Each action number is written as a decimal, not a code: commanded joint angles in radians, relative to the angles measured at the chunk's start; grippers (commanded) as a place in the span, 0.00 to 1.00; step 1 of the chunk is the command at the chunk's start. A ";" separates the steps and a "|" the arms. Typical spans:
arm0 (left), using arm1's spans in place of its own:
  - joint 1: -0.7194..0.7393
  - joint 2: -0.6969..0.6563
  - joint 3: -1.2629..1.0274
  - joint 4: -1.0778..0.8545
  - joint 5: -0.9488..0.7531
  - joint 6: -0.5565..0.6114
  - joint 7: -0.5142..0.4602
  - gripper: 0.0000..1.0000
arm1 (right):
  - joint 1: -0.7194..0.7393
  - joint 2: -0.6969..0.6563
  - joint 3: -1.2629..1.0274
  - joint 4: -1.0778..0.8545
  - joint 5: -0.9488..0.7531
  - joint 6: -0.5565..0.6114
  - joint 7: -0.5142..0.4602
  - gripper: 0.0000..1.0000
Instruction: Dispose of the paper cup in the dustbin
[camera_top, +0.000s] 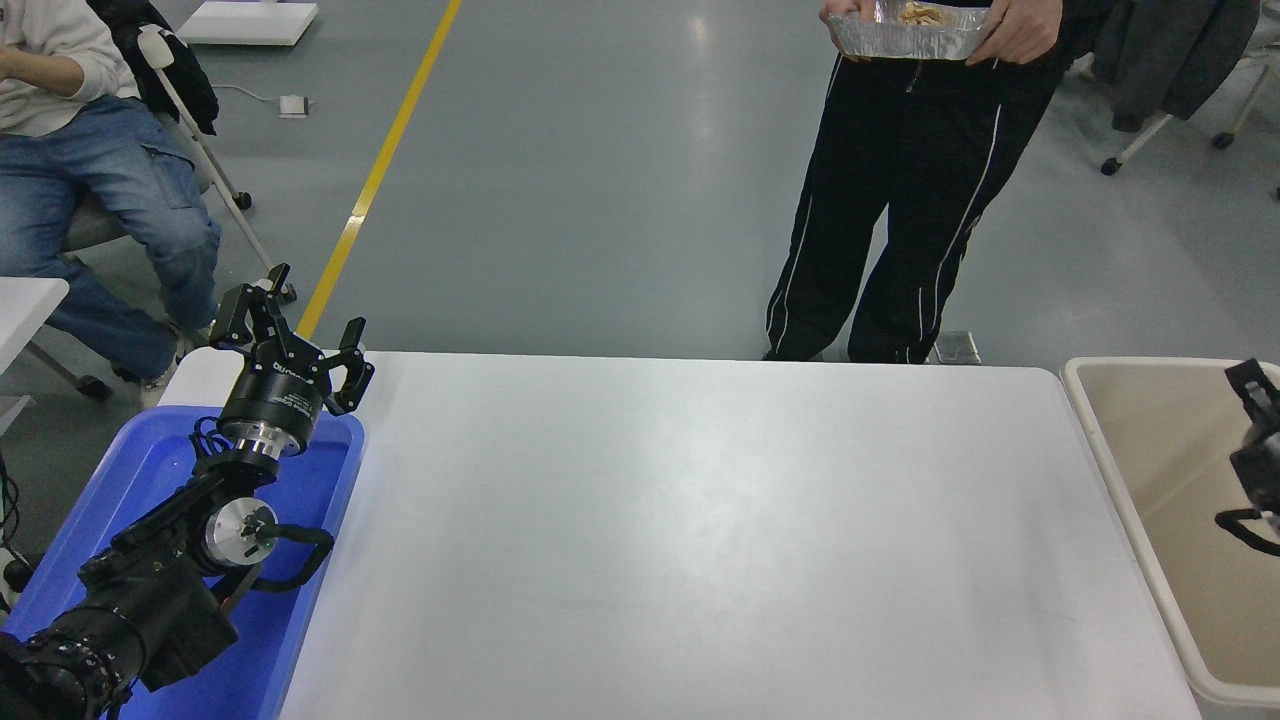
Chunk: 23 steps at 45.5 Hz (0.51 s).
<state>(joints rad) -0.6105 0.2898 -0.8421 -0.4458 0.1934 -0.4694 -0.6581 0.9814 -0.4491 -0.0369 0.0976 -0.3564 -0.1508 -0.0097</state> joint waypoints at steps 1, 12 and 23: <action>0.000 0.000 0.000 -0.001 0.000 0.000 0.000 1.00 | 0.152 -0.206 0.193 0.378 0.000 -0.004 -0.001 0.99; 0.000 0.000 0.000 -0.001 0.000 0.000 0.000 1.00 | 0.093 -0.221 0.595 0.548 -0.001 0.004 0.000 0.99; 0.001 0.000 0.000 0.001 0.000 0.000 0.000 1.00 | -0.099 -0.221 0.896 0.797 -0.016 0.022 0.004 0.99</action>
<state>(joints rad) -0.6105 0.2899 -0.8421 -0.4458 0.1933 -0.4694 -0.6581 1.0211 -0.6563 0.5430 0.6696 -0.3580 -0.1398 -0.0083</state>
